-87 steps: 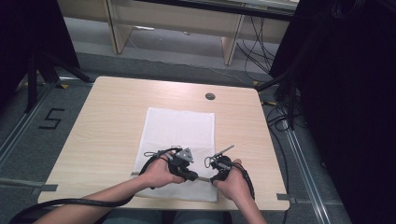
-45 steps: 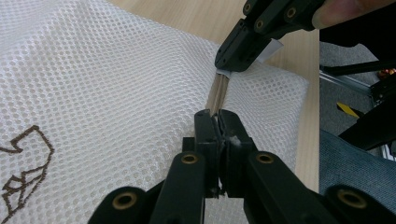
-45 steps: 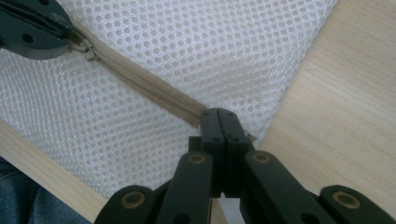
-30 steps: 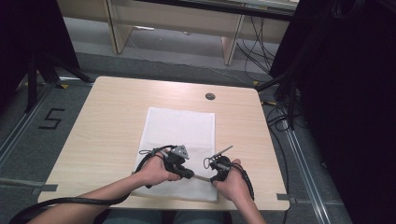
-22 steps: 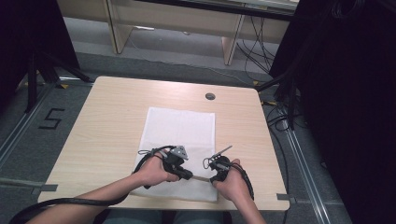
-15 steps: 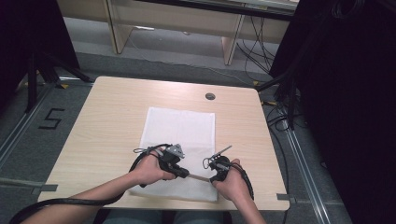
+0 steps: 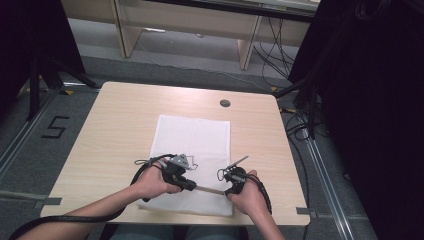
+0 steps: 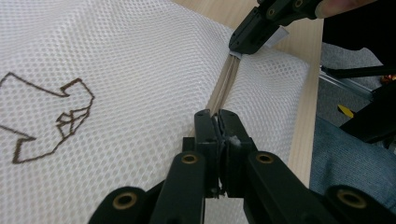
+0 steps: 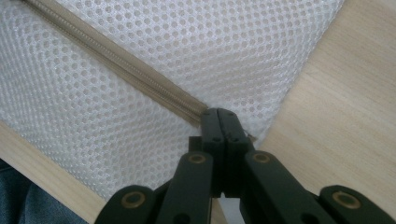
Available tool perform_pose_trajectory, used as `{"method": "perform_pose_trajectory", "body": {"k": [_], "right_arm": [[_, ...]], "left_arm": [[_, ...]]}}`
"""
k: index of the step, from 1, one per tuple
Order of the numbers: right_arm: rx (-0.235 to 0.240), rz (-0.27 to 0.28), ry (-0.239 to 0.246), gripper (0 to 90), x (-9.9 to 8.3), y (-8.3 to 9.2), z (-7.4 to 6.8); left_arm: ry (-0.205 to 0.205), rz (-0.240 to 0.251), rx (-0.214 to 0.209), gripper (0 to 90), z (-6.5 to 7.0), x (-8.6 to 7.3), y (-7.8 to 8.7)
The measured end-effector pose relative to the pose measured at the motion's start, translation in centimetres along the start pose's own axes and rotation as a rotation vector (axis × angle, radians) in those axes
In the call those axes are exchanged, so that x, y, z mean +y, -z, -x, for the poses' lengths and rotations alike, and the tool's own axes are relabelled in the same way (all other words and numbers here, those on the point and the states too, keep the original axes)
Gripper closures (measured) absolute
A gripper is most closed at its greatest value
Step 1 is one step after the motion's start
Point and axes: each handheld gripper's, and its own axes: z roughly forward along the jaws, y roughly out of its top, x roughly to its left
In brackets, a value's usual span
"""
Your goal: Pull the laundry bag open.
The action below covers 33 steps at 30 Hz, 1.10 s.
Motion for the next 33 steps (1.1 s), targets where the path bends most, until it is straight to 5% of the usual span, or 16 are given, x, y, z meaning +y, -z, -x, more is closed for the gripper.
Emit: {"method": "perform_pose_trajectory", "body": {"k": [33], "right_arm": [[0.006,0.009,-0.006,90.0,0.0,-0.1,0.1]], "left_arm": [[0.007,0.016,0.02,87.1,-0.7,-1.4,2.1]]}}
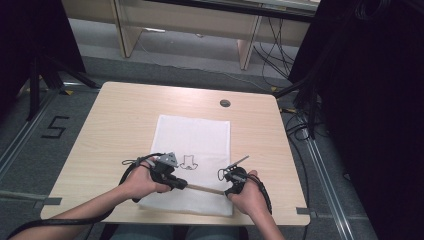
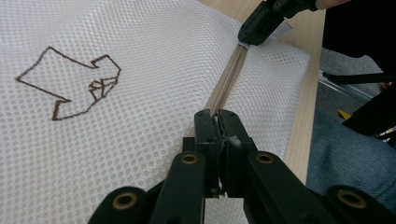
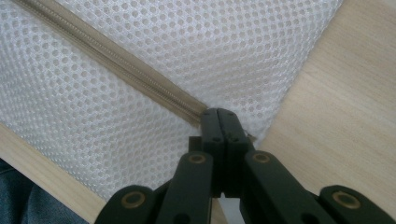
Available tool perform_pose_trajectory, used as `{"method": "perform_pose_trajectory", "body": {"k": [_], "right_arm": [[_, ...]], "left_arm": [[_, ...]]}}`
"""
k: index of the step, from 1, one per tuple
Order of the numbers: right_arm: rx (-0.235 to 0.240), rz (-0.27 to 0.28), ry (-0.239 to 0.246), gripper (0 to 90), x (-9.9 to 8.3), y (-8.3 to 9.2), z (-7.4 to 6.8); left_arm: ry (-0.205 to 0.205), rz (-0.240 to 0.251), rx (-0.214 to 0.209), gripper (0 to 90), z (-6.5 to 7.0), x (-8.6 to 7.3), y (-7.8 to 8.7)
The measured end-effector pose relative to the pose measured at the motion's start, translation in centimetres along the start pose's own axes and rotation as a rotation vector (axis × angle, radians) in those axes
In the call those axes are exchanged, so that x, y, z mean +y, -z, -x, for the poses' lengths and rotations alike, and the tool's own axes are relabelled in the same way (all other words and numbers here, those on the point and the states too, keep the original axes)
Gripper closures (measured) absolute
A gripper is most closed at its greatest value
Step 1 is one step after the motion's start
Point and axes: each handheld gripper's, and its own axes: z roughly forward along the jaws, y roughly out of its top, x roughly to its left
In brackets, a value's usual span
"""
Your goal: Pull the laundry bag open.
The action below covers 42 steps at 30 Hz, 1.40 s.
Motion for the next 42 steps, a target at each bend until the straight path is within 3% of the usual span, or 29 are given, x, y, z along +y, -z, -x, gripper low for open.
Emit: {"method": "perform_pose_trajectory", "body": {"k": [6,9,21,24,28,30,42], "right_arm": [[-0.004,0.004,0.012,90.0,0.0,-0.1,0.2],[-0.005,-0.01,-0.014,90.0,0.0,0.0,0.1],[-0.005,-0.007,-0.013,90.0,0.0,0.0,0.1],[-0.004,-0.007,-0.014,90.0,0.0,0.0,0.1],[-0.002,-0.008,-0.013,90.0,0.0,0.0,0.2],[-0.002,-0.008,-0.014,90.0,0.0,0.0,0.2],[0.009,-0.005,-0.017,90.0,0.0,0.1,0.2]], "left_arm": [[0.017,0.011,-0.006,87.1,0.0,-0.2,0.1],[0.021,0.01,-0.001,87.1,-0.1,-0.4,0.1],[0.036,0.023,-0.001,87.1,-0.3,-0.8,0.5],[0.024,0.022,0.003,87.1,-0.4,-0.9,0.6],[0.05,0.031,-0.002,87.1,-0.5,-1.0,0.9],[0.028,0.028,-0.001,87.1,-0.6,-1.0,1.0],[0.043,0.034,0.006,87.1,-0.8,-1.6,1.5]]}}
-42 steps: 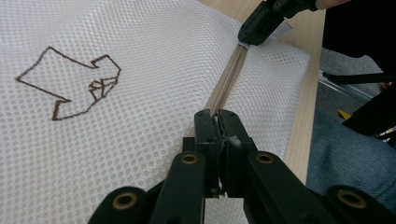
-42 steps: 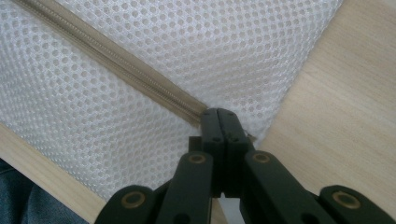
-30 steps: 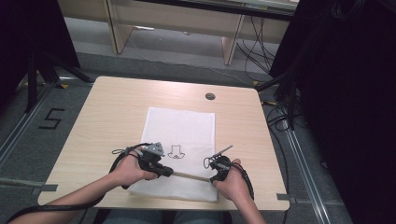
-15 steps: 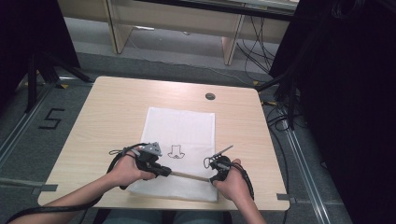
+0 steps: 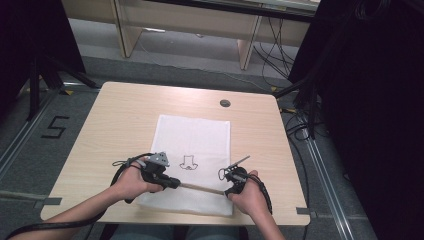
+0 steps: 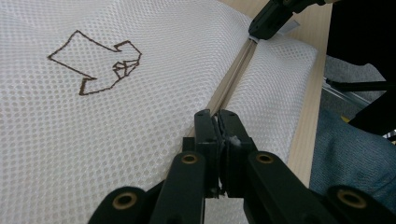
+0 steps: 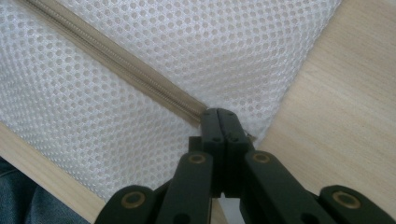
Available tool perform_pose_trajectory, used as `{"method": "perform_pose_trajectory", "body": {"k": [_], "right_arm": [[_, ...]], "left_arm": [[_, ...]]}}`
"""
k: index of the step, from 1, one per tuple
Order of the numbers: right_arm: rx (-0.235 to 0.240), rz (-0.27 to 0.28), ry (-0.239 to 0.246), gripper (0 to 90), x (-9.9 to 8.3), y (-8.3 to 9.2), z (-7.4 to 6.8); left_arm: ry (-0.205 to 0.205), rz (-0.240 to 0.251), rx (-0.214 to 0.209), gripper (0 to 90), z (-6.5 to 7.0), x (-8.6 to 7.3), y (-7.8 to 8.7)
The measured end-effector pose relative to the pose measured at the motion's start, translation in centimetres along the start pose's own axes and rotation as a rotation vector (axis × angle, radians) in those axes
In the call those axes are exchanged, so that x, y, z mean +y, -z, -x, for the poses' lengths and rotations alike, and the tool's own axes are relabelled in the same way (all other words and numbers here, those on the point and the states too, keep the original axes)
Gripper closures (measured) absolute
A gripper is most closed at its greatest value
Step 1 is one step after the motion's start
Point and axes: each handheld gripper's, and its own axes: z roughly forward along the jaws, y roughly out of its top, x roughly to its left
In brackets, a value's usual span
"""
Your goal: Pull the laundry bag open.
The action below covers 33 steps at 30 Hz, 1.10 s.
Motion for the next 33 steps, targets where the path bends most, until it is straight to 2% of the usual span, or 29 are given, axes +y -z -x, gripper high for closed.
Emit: {"method": "perform_pose_trajectory", "body": {"k": [1,2,3,4,6,7,9,10,11,13,14,15,16,17,19,20,22,23,26,27,29,32,33], "right_arm": [[0.012,0.003,-0.023,90.0,-0.01,-0.09,-0.18],[0.013,0.003,-0.022,90.0,-0.01,-0.09,-0.17],[0.013,0.003,-0.019,90.0,0.0,-0.08,-0.12],[-0.001,0.002,0.006,90.0,0.0,0.0,0.04],[0.015,0.002,0.001,90.0,0.04,0.11,-0.05],[0.017,0.009,0.018,90.0,0.05,0.05,0.08],[0.024,-0.007,-0.028,90.0,0.02,0.13,-0.24],[0.023,-0.005,-0.025,90.0,0.02,0.1,-0.22],[0.006,0.002,0.01,90.0,0.01,-0.02,0.09],[-0.01,0.005,0.008,90.0,0.04,-0.04,0.15],[0.007,0.0,0.009,90.0,0.02,0.01,0.14],[0.004,0.002,0.004,90.0,0.02,0.0,0.13],[0.006,0.002,0.003,90.0,0.02,0.04,0.1],[0.016,0.004,0.003,90.0,0.06,0.1,0.06],[0.005,0.001,0.006,90.0,0.03,0.01,0.13],[0.014,0.001,0.004,90.0,0.05,0.09,0.07],[-0.001,0.005,0.009,90.0,0.03,-0.01,0.11],[0.008,0.003,0.004,90.0,0.03,-0.05,0.08],[0.015,-0.001,-0.005,90.0,0.05,0.13,-0.04],[-0.005,-0.003,0.001,90.0,0.05,-0.03,0.05],[-0.011,-0.006,0.009,90.0,0.08,-0.03,0.01],[0.008,0.001,-0.007,90.0,0.04,-0.06,-0.07],[0.004,0.001,0.008,90.0,0.05,-0.02,0.07]], "left_arm": [[0.0,-0.002,0.001,87.1,-0.05,-0.08,0.04],[-0.004,0.004,-0.002,87.1,-0.05,-0.12,0.02],[-0.004,0.004,-0.002,87.1,-0.13,-0.22,0.03],[0.002,0.004,-0.001,87.1,-0.12,-0.31,0.04],[0.004,0.005,-0.002,87.1,-0.28,-0.5,0.15],[0.022,0.012,0.007,87.1,-0.25,-0.61,0.21],[0.005,0.004,0.009,87.1,-0.6,-0.74,0.48],[0.028,0.014,0.007,87.1,-0.47,-0.82,0.5],[0.013,0.01,-0.001,87.1,-0.66,-0.85,0.6],[0.021,0.009,0.003,87.1,-0.55,-0.89,0.54],[0.015,0.008,0.007,87.1,-0.54,-0.9,0.5],[0.009,0.009,0.005,87.1,-0.58,-0.89,0.51],[0.021,0.012,0.005,87.1,-0.56,-0.91,0.53],[0.012,0.014,0.002,87.1,-0.59,-0.9,0.56],[0.016,0.018,0.004,87.1,-0.48,-0.9,0.55],[-0.001,0.011,0.006,87.1,-0.54,-0.86,0.6],[0.006,0.016,0.007,87.1,-0.47,-0.8,0.56],[-0.008,0.008,0.013,87.1,-0.58,-0.76,0.62],[-0.015,0.01,0.009,87.1,-0.53,-0.7,0.65],[-0.016,0.009,0.009,87.1,-0.51,-0.7,0.66],[-0.011,0.008,0.011,87.1,-0.45,-0.73,0.7],[-0.009,0.006,0.017,87.1,-0.55,-0.81,0.93],[-0.016,0.005,0.019,87.1,-0.66,-0.83,1.0]]}}
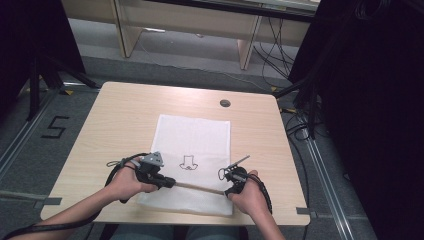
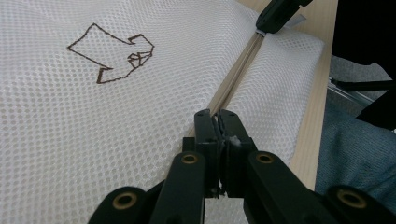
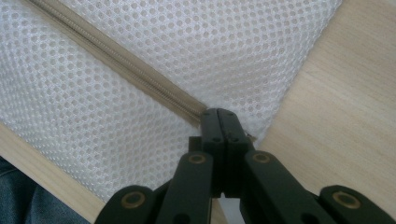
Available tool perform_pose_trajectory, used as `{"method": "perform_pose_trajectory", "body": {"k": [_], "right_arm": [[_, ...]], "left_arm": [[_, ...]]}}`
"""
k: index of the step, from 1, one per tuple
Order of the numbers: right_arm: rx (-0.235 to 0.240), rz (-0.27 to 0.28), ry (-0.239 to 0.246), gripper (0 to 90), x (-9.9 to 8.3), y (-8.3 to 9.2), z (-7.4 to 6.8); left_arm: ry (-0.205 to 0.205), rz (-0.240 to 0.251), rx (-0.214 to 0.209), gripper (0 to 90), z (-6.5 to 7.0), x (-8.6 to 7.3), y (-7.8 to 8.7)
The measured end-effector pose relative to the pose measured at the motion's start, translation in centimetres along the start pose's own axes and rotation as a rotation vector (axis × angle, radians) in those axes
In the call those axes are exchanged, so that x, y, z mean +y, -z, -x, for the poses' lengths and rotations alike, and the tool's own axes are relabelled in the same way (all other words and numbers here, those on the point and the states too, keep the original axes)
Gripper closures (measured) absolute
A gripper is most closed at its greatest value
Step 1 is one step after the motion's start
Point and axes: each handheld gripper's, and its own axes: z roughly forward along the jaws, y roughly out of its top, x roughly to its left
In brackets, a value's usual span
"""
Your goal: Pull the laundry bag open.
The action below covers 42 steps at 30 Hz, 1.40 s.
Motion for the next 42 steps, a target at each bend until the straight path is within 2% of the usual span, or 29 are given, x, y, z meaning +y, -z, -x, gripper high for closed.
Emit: {"method": "perform_pose_trajectory", "body": {"k": [2,5,7,8,9,10,11,15,16,17,18,23,24,25,27,28,29,30,31,32,33,34,36,37,38,39,40,41,42], "right_arm": [[0.0,0.0,0.001,90.0,0.0,0.0,0.0],[-0.006,-0.003,-0.001,90.0,0.01,0.02,-0.01],[0.005,0.0,-0.028,90.0,-0.04,-0.07,-0.27],[0.007,-0.001,-0.028,90.0,-0.03,-0.05,-0.25],[0.004,-0.001,-0.023,90.0,-0.01,-0.05,-0.18],[-0.008,-0.006,-0.006,90.0,0.01,0.0,-0.03],[0.003,0.001,-0.004,90.0,0.0,-0.02,-0.03],[-0.004,-0.003,0.001,90.0,0.0,0.02,-0.01],[0.002,-0.001,-0.024,90.0,-0.01,-0.05,-0.18],[0.004,0.0,-0.028,90.0,-0.03,-0.08,-0.26],[-0.011,-0.005,-0.004,90.0,0.0,0.0,-0.05],[0.007,-0.001,-0.029,90.0,-0.03,-0.07,-0.25],[-0.007,-0.001,-0.004,90.0,0.0,0.01,-0.02],[-0.006,-0.001,-0.003,90.0,0.0,0.01,-0.02],[-0.008,-0.003,-0.012,90.0,-0.01,-0.03,-0.07],[0.008,0.001,-0.03,90.0,-0.04,-0.08,-0.25],[0.01,0.001,-0.03,90.0,-0.03,-0.07,-0.23],[-0.009,-0.004,-0.007,90.0,0.0,-0.01,-0.03],[-0.009,-0.003,-0.008,90.0,0.0,-0.02,-0.04],[-0.01,-0.004,-0.007,90.0,0.01,-0.01,-0.03],[0.006,-0.003,-0.027,90.0,-0.03,-0.03,-0.26],[0.007,-0.001,-0.012,90.0,0.0,-0.04,-0.13],[0.006,-0.002,-0.013,90.0,0.01,-0.03,-0.14],[-0.008,-0.003,-0.001,90.0,0.01,0.02,-0.06],[-0.013,-0.006,-0.008,90.0,0.01,-0.01,-0.09],[0.001,0.0,-0.028,90.0,-0.02,-0.08,-0.24],[0.008,-0.001,-0.028,90.0,-0.02,-0.06,-0.26],[-0.002,0.0,0.0,90.0,0.01,0.0,-0.01],[0.001,0.001,-0.004,90.0,0.0,-0.03,-0.03]], "left_arm": [[0.018,0.006,-0.008,87.1,0.18,-0.04,0.01],[0.012,0.007,-0.006,87.2,0.23,-0.02,0.07],[-0.002,0.005,-0.001,87.1,0.17,-0.03,0.16],[0.024,0.014,0.001,87.1,0.2,-0.11,0.16],[0.011,0.007,0.003,87.1,0.02,-0.11,0.29],[0.015,0.005,0.007,87.1,-0.04,-0.14,0.35],[0.019,0.008,0.004,87.1,-0.07,-0.15,0.39],[0.016,0.018,0.004,87.1,0.02,-0.16,0.41],[0.011,0.018,0.004,87.1,0.01,-0.16,0.41],[0.011,0.016,0.003,87.1,0.02,-0.17,0.42],[0.017,0.017,0.004,87.1,0.06,-0.18,0.43],[0.017,0.014,0.003,87.1,0.03,-0.19,0.43],[0.015,0.013,0.002,87.1,0.01,-0.2,0.44],[0.015,0.012,0.002,87.1,0.01,-0.21,0.44],[0.006,0.004,0.008,87.1,-0.05,-0.23,0.51],[0.003,-0.002,0.007,87.1,-0.2,-0.27,0.61],[0.022,0.006,0.009,87.1,-0.09,-0.33,0.64],[0.021,0.008,0.01,87.1,-0.21,-0.39,0.76],[0.027,0.01,0.005,87.1,-0.25,-0.45,0.83],[0.016,0.004,0.009,87.1,-0.32,-0.48,0.92],[0.023,0.009,0.009,87.1,-0.26,-0.52,0.9],[0.023,0.01,0.008,87.1,-0.26,-0.53,0.9],[0.024,0.009,0.01,87.1,-0.23,-0.56,0.86],[0.024,0.009,0.009,87.1,-0.24,-0.56,0.86],[0.025,0.01,0.008,87.1,-0.26,-0.57,0.87],[0.022,0.007,0.012,87.1,-0.29,-0.57,0.89],[0.025,0.01,0.008,87.1,-0.24,-0.57,0.89],[0.019,0.005,0.009,87.1,-0.28,-0.57,0.93],[0.016,0.003,0.005,87.1,-0.3,-0.58,0.93]]}}
